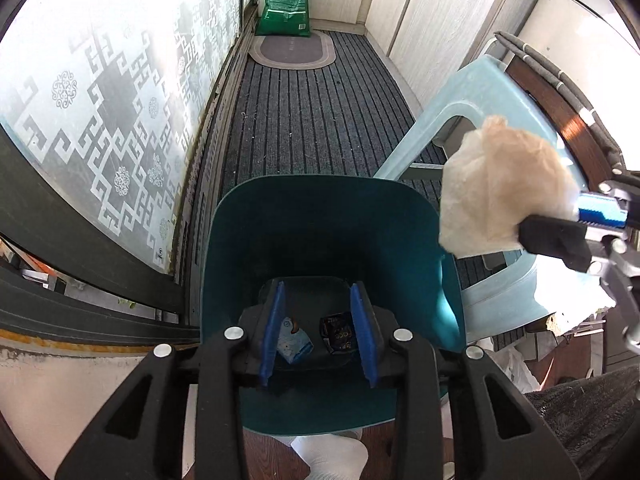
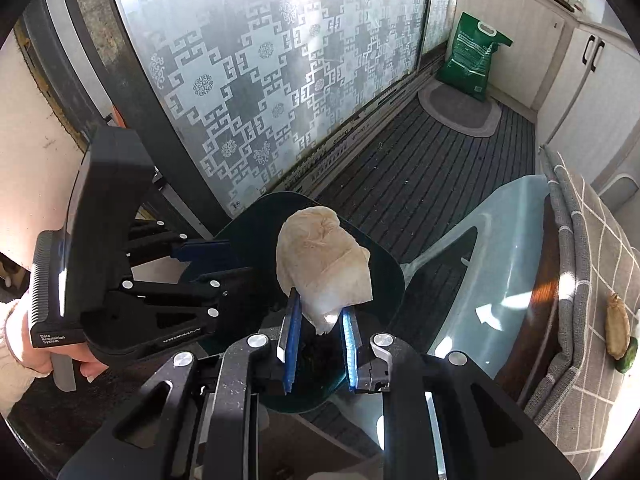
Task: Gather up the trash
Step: 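Carry both items over the bin and open both tools to drop them, then move both tools back over the stool toward the remaining items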
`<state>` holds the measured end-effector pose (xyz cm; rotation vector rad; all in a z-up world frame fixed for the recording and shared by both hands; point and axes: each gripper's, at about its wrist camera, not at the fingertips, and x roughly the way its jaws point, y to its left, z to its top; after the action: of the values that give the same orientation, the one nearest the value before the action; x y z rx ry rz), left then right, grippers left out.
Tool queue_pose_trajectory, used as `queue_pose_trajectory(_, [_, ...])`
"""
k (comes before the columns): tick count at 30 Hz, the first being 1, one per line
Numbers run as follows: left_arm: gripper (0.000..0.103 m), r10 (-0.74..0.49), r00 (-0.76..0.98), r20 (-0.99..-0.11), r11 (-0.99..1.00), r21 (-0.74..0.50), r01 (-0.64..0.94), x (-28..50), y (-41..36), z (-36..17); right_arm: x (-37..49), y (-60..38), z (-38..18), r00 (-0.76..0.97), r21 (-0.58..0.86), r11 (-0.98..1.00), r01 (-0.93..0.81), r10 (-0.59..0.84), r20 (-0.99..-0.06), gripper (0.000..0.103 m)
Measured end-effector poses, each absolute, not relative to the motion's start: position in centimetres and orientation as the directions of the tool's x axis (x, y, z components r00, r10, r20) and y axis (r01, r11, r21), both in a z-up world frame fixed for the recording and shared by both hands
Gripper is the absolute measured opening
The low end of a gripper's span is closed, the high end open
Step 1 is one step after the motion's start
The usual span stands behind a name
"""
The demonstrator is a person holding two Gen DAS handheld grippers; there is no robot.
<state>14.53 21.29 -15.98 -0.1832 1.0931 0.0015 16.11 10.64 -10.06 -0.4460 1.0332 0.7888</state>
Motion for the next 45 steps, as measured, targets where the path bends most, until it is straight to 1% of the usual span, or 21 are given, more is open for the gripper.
queue_pose_trajectory(4, [0.036, -0.092, 0.522, -0.848, 0.983, -0.161, -0.089, 14.1, 21.7, -13.7, 16.4, 10.9, -11.5, 0.262, 0.032, 0.652, -0.757, 0.349, -0.9, 0.018])
queue_pose_trajectory(12, [0.035, -0.07, 0.684, -0.727, 0.981, -0.174, -0.085, 12.5, 22.0, -7.0, 16.3, 11.3, -14.3, 0.224, 0.033, 0.651, -0.758, 0.308, -0.925, 0.019])
queue_pose_trajectory(14, [0.033, -0.065, 0.712, -0.699, 0.981, -0.174, -0.082, 12.2, 22.1, -5.6, 16.3, 11.2, -15.0, 0.216, 0.032, 0.651, -0.759, 0.298, -0.93, 0.019])
queue_pose_trajectory(23, [0.033, -0.086, 0.784, -0.614, 0.973, -0.221, -0.067, 11.1, 21.8, -1.3, 15.1, 12.5, -18.4, 0.181, 0.0, 0.61, -0.792, 0.236, -0.955, 0.022])
queue_pose_trajectory(28, [0.033, -0.081, 0.811, -0.58, 0.972, -0.225, -0.064, 10.3, 21.9, 0.4, 14.5, 12.7, -19.6, 0.173, -0.013, 0.585, -0.811, 0.218, -0.961, 0.023])
queue_pose_trajectory(29, [0.033, -0.084, 0.814, -0.574, 0.971, -0.231, -0.063, 10.3, 22.0, 0.7, 14.4, 12.8, -19.7, 0.168, -0.008, 0.582, -0.813, 0.221, -0.961, 0.024])
queue_pose_trajectory(30, [0.033, -0.085, 0.818, -0.569, 0.97, -0.235, -0.063, 10.2, 22.1, 1.0, 14.3, 12.8, -19.7, 0.159, 0.002, 0.578, -0.816, 0.227, -0.961, 0.031])
queue_pose_trajectory(31, [0.033, -0.085, 0.821, -0.564, 0.969, -0.238, -0.063, 10.1, 22.1, 1.2, 14.2, 12.8, -19.5, 0.156, 0.008, 0.574, -0.818, 0.236, -0.959, 0.033])
queue_pose_trajectory(35, [0.033, -0.075, 0.833, -0.549, 0.973, -0.224, -0.06, 9.9, 21.9, 2.2, 13.8, 13.2, -18.6, 0.166, 0.01, 0.563, -0.827, 0.262, -0.951, 0.033])
queue_pose_trajectory(40, [0.033, -0.072, 0.839, -0.54, 0.977, -0.209, -0.051, 9.9, 21.3, 2.6, 13.4, 13.0, -16.3, 0.21, 0.001, 0.56, -0.828, 0.312, -0.926, 0.033])
queue_pose_trajectory(43, [0.033, -0.052, 0.844, -0.533, 0.982, -0.18, -0.053, 10.0, 20.7, 2.9, 13.1, 12.8, -15.0, 0.226, 0.005, 0.558, -0.83, 0.344, -0.912, 0.033])
queue_pose_trajectory(45, [0.033, -0.059, 0.848, -0.527, 0.981, -0.187, -0.048, 10.1, 20.4, 3.2, 13.0, 12.6, -13.9, 0.243, 0.002, 0.559, -0.829, 0.363, -0.899, 0.033])
